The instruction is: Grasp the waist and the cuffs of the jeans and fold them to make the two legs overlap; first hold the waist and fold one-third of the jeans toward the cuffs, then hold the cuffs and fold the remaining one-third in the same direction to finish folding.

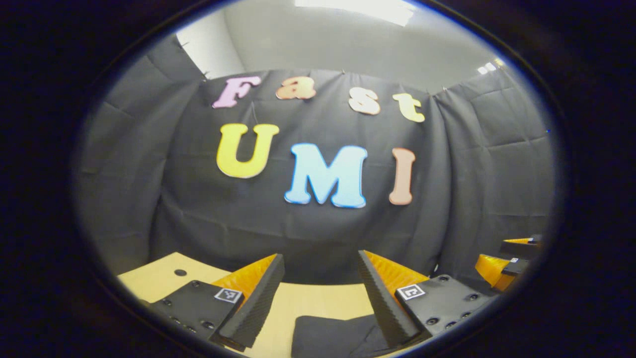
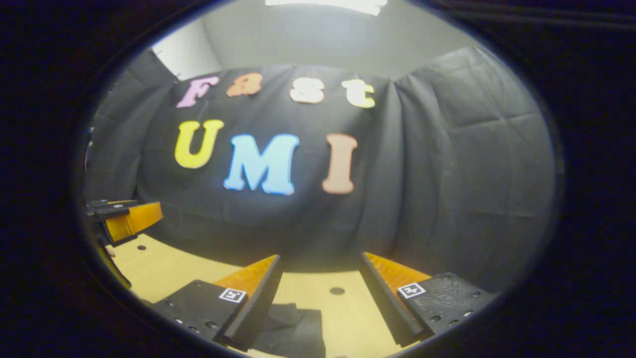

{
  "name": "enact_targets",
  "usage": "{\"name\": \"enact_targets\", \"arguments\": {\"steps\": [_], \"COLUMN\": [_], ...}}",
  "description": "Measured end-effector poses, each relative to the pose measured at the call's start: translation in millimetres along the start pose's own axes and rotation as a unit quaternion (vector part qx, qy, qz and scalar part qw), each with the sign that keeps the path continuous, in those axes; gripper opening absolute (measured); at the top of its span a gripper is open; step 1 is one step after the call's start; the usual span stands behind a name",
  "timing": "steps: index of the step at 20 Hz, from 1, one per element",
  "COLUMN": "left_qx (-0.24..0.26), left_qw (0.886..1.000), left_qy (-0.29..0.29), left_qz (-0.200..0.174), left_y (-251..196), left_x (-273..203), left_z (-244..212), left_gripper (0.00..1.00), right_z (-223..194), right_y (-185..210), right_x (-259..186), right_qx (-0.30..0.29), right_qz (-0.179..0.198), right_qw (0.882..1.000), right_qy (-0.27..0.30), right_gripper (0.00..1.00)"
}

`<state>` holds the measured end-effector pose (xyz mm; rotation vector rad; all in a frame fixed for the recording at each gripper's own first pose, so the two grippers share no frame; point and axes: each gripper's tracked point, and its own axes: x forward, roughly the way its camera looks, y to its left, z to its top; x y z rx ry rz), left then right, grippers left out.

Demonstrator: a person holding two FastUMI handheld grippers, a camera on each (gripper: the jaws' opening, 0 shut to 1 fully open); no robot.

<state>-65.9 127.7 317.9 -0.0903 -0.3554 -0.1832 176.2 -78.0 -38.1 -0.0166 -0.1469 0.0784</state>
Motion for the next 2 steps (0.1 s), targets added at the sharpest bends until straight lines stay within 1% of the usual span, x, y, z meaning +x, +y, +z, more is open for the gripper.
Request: {"name": "enact_targets", "arguments": {"steps": [1, 2], "left_qx": [0.013, 0.024], "left_qw": [1.000, 1.000], "left_qy": [0.002, 0.010], "left_qz": [-0.005, -0.007], "left_y": [-3.1, -4.6], "left_x": [-4.3, -5.8], "left_z": [-5.5, -9.4], "left_gripper": [0.94, 0.94], "right_z": [-3.2, -8.6], "right_y": [9.5, 17.3], "right_x": [-2.5, -9.6], "right_qx": [0.010, 0.024], "right_qz": [0.007, 0.013], "right_qw": [1.000, 1.000], "right_qy": [-0.006, 0.008], "right_gripper": [0.94, 0.95]}}
